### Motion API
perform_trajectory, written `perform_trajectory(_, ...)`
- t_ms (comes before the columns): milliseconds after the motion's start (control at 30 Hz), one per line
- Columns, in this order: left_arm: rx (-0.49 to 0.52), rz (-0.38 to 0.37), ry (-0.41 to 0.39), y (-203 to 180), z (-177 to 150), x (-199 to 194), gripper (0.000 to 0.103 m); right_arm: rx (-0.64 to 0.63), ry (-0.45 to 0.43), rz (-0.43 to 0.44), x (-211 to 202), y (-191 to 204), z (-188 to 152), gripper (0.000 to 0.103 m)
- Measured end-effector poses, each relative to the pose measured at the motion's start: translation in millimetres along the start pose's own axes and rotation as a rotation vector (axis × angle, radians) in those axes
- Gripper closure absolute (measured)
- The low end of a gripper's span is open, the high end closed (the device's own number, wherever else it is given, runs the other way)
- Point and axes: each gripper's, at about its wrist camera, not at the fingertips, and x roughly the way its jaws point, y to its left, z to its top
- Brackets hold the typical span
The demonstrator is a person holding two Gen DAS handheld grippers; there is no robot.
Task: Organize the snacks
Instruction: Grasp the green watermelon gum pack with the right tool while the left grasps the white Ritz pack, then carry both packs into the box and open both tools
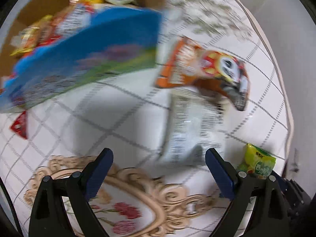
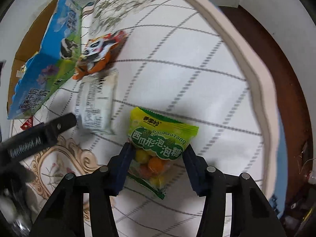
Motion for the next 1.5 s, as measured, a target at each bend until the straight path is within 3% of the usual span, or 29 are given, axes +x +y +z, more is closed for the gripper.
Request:
perform_trajectory(133, 0.049, -0.031, 0.067, -27, 14, 23, 0.008, 0.011, 0.020, 0.018, -5, -18, 2, 0.046)
perform_trajectory(200, 0.070, -0.029, 0.087, -36, 18, 33, 0.008, 0.048, 0.032, 0.041, -6, -26, 2, 0.036)
perform_trajectory(267, 0.082, -0.022, 0.065, -42, 20, 34, 0.010, 0.086, 0.059, 0.061, -3, -31, 0, 0.016)
perform_trajectory(300, 0.083, -0.027, 0.049, -42, 21, 33, 0.015, 0.104, 0.072, 0.070, 0, -32, 0, 0.015)
perform_trajectory(333, 0.079, -0.024, 0.034, -43, 19, 30, 0.027, 0.113, 0.074, 0.070, 1, -32, -1, 0.015)
perform_trajectory(367, 0.080, -0.022, 0.031, -42, 17, 28, 0.033, 0.125, 0.074, 0.066, 2, -32, -1, 0.015)
perform_trajectory(500, 0.059, 0.027, 0.035, -18, 1, 18, 0.033, 0.182, 0.073, 0.033, 12, -28, 1, 0.015)
perform_trajectory(633, 0.007, 0.092, 0.046, 17, -44, 11, 0.033, 0.175, 0.072, -0.046, 22, -18, 2, 0.016)
perform_trajectory(733, -0.032, 0.126, 0.036, 38, -75, 5, 0.033, 0.099, 0.044, -0.107, 24, -3, -3, 0.035)
perform_trajectory(833, -0.085, 0.147, 0.030, 61, -105, 1, 0.033, 0.004, 0.021, -0.130, 23, 16, -13, 0.041)
perform_trajectory(933, -0.138, 0.152, 0.043, 81, -133, 4, 0.033, -0.099, 0.032, -0.102, 23, 41, -30, 0.042)
perform_trajectory(1100, -0.151, 0.161, 0.051, 90, -152, 8, 0.033, -0.201, 0.106, -0.031, 29, 73, -66, 0.043)
perform_trajectory(1233, -0.139, 0.167, 0.046, 87, -168, 7, 0.033, -0.224, 0.140, -0.026, 37, 84, -81, 0.043)
perform_trajectory(1500, -0.138, 0.164, 0.050, 92, -159, 16, 0.032, -0.197, 0.156, -0.025, 45, 69, -83, 0.042)
